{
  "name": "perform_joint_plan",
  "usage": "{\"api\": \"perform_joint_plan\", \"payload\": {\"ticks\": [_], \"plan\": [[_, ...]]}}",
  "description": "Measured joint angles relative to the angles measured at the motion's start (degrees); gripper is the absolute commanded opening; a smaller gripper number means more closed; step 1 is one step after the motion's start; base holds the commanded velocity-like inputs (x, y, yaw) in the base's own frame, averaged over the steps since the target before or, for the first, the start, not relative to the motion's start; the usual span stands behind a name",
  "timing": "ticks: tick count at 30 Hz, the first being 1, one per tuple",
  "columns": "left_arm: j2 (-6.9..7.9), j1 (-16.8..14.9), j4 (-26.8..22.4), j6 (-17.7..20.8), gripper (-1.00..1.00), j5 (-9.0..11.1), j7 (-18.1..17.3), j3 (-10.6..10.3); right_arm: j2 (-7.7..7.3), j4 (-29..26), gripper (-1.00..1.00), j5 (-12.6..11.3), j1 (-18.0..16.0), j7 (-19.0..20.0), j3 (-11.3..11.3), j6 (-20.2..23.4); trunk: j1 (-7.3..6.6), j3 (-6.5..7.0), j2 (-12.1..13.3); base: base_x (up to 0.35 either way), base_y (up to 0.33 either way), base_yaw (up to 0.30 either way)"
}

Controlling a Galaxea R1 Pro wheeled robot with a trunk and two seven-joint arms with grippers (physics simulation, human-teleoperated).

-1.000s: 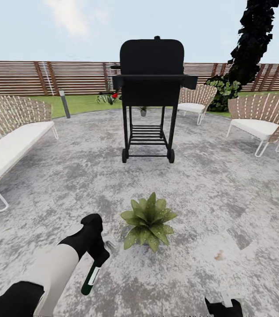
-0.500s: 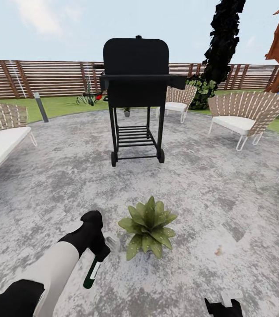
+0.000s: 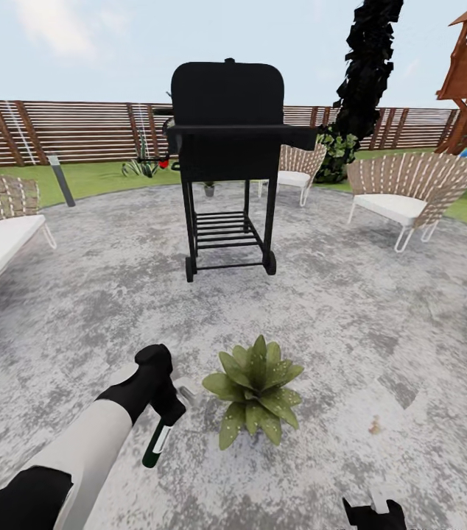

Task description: Pick up the pesticide atomizer in the garden and spray insectifuge to fully cover both potted plants in the garden.

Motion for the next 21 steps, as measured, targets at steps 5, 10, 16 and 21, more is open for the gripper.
{"api": "perform_joint_plan", "payload": {"ticks": [5,10,16,21], "plan": [[-0.12,0.0,-0.2,0.0,-1.0,0.0,0.0,0.0,0.0,0.0,1.0,0.0,0.0,0.1,0.0,0.0,0.0,0.14,0.0,0.0,0.043,-0.256],[-0.17,0.3,-0.2,0.0,-1.0,0.0,0.0,0.1,0.0,0.0,1.0,0.1,0.0,0.1,0.1,0.0,0.0,0.29,0.0,0.015,0.274,-0.275],[-0.23,0.3,-0.3,0.0,-1.0,0.0,0.0,0.1,0.0,0.0,1.0,0.1,0.0,0.1,0.1,0.0,-0.02,0.49,0.0,0.169,0.275,-0.276],[-0.3,-0.1,-0.3,0.1,-1.0,0.0,-0.1,0.2,0.0,0.0,1.0,0.1,0.0,0.1,0.1,0.0,-0.01,0.62,0.0,0.135,0.127,-0.276]]}}
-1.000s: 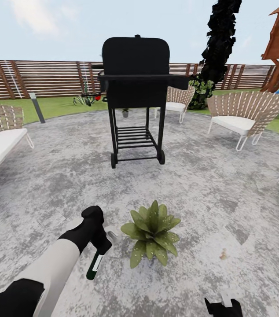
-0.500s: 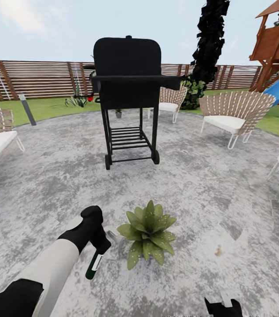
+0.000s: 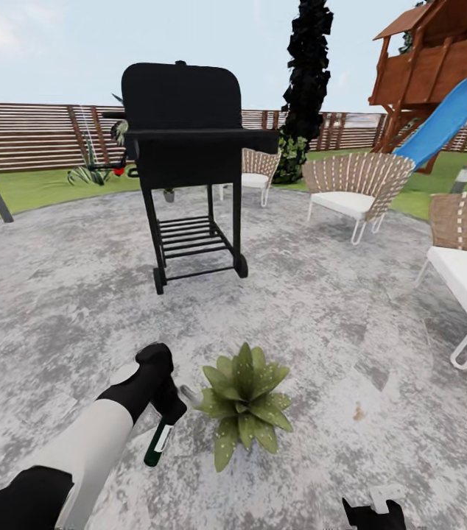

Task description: Pick up the pesticide atomizer in the garden and spray insectifuge to fully cover both potted plants in the garden.

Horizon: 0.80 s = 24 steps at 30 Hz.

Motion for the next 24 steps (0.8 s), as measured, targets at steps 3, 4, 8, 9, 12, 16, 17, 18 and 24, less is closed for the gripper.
{"api": "perform_joint_plan", "payload": {"ticks": [3,4,8,9,12,16,17,18,24], "plan": [[-0.13,-0.3,-0.9,0.0,-1.0,0.0,-0.1,-0.1,0.0,0.0,1.0,0.0,0.0,0.0,0.0,0.0,0.0,0.02,0.0,0.012,0.01,-0.272],[-0.12,-0.4,-1.5,0.0,-1.0,0.0,-0.2,-0.1,0.0,0.0,1.0,0.0,0.0,0.0,0.0,0.0,0.0,0.02,0.0,0.003,0.003,-0.261],[0.19,-0.9,-2.4,-0.4,-1.0,0.0,-0.2,-0.1,0.0,0.0,1.0,0.0,0.0,0.0,0.0,0.0,0.01,0.02,0.0,0.001,0.001,-0.14],[0.36,-1.8,-2.2,-1.4,-1.0,0.0,-0.3,-0.2,0.0,0.0,1.0,0.0,0.0,0.0,0.0,0.0,0.0,0.03,0.0,0.0,0.0,-0.02],[0.53,-3.2,-1.8,-2.3,-1.0,0.2,-0.9,-0.2,0.0,0.0,1.0,0.0,0.0,-0.1,0.0,0.0,0.01,0.02,0.0,0.0,0.0,-0.008],[0.61,-3.6,-1.7,-2.7,-1.0,-1.6,-3.9,-0.2,0.0,0.0,1.0,0.0,0.0,0.0,0.0,0.0,0.01,0.02,0.0,0.0,0.0,0.0],[0.61,-3.5,-1.7,-2.7,-1.0,-2.5,-4.3,-0.2,0.0,0.0,1.0,0.0,0.0,0.0,0.0,0.0,0.01,0.02,0.0,0.0,0.0,0.0],[0.61,-3.5,-1.7,-2.7,-1.0,-2.9,-4.7,-0.2,0.0,0.0,1.0,0.0,0.0,0.0,0.0,0.0,0.01,0.02,0.0,0.0,0.0,0.0],[0.62,-3.4,-1.6,-2.8,-1.0,-3.9,-6.6,-0.4,-0.08,0.0,1.0,0.2,0.0,0.0,0.0,0.0,0.01,0.02,0.0,0.0,0.0,0.0]]}}
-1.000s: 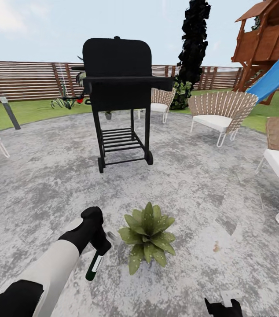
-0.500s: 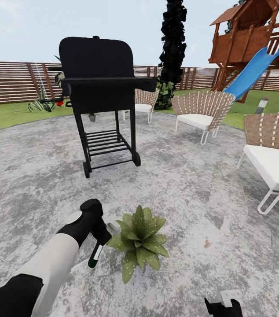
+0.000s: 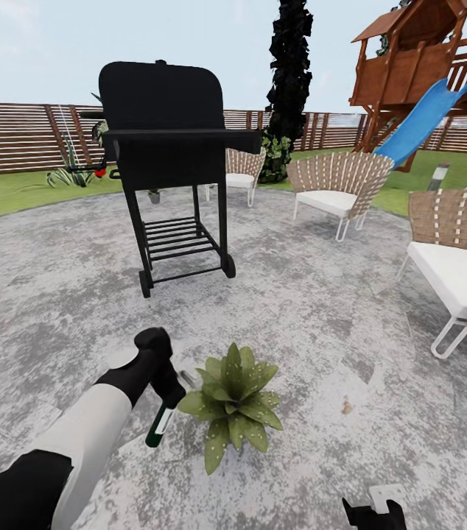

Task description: Pick up the pesticide atomizer in the garden and spray insectifuge to fully cover both potted plants in the garden.

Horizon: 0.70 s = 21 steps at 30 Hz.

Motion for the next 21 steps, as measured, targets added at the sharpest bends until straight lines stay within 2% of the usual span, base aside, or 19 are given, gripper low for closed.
{"api": "perform_joint_plan", "payload": {"ticks": [3,7,10,15,18,21], "plan": [[0.09,0.4,0.1,0.0,-1.0,0.0,0.0,-0.8,-0.01,0.0,1.0,0.0,0.0,0.0,0.0,0.0,0.0,0.0,0.0,-0.031,0.009,0.0],[0.04,0.6,0.1,0.1,-1.0,-0.1,0.0,-3.0,0.07,0.0,1.0,-0.1,0.0,0.0,0.0,0.0,0.03,0.0,0.0,-0.241,0.173,-0.013],[-0.02,0.6,0.1,0.1,-1.0,-0.1,0.0,-3.9,0.08,0.0,1.0,-0.1,0.0,0.0,0.0,0.0,0.03,0.0,0.0,-0.275,0.228,-0.195],[-0.11,0.6,0.1,0.1,-1.0,-0.1,0.0,-4.0,0.08,0.0,1.0,-0.1,0.0,0.0,0.0,0.0,0.02,0.0,0.0,-0.195,0.257,-0.258],[-0.11,0.6,0.1,0.2,-1.0,0.0,0.0,-4.1,0.08,0.0,1.0,-0.1,0.0,0.0,0.0,0.0,0.0,0.0,0.0,-0.028,0.296,-0.234],[-0.1,0.6,0.1,0.2,-1.0,0.0,0.0,-4.1,0.08,0.0,1.0,-0.1,0.0,0.0,0.0,0.0,-0.01,0.0,0.0,0.081,0.303,-0.052]]}}
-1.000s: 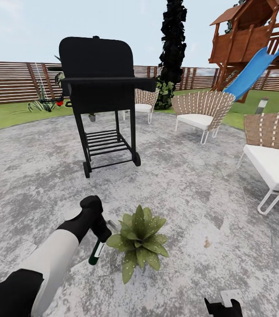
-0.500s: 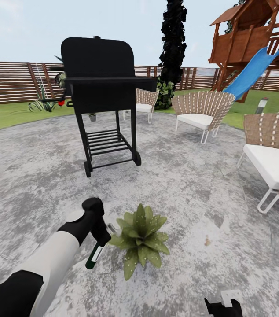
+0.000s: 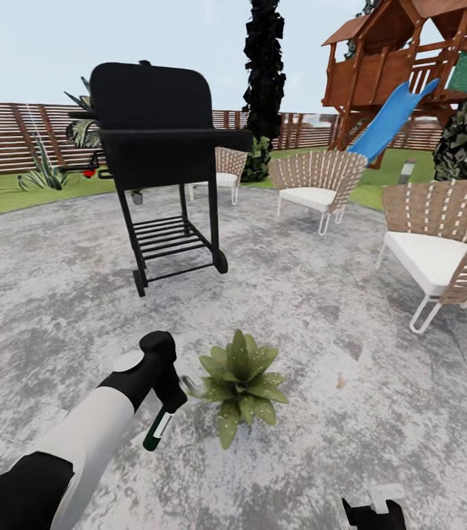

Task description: Pick up the pesticide atomizer in the garden and spray insectifuge to fully cover both potted plants in the garden.

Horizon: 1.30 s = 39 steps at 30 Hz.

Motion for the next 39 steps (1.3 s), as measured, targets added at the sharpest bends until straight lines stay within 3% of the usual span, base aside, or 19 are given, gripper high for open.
{"api": "perform_joint_plan", "payload": {"ticks": [19,33,39], "plan": [[-0.01,0.1,0.0,-0.1,-1.0,-0.1,0.0,-0.1,0.19,0.0,1.0,-0.1,0.0,0.0,0.0,0.0,-0.01,0.34,0.0,0.132,0.302,-0.154],[0.03,0.1,0.0,-0.2,-1.0,-0.2,0.0,-0.2,0.08,0.0,1.0,0.0,0.0,0.0,0.0,0.0,0.01,0.54,0.0,0.022,0.025,-0.234],[0.12,0.3,0.1,-0.1,-1.0,-0.1,0.1,-0.2,0.09,0.1,1.0,0.1,0.0,0.1,0.0,0.0,0.01,0.57,0.0,0.0,0.152,-0.035]]}}
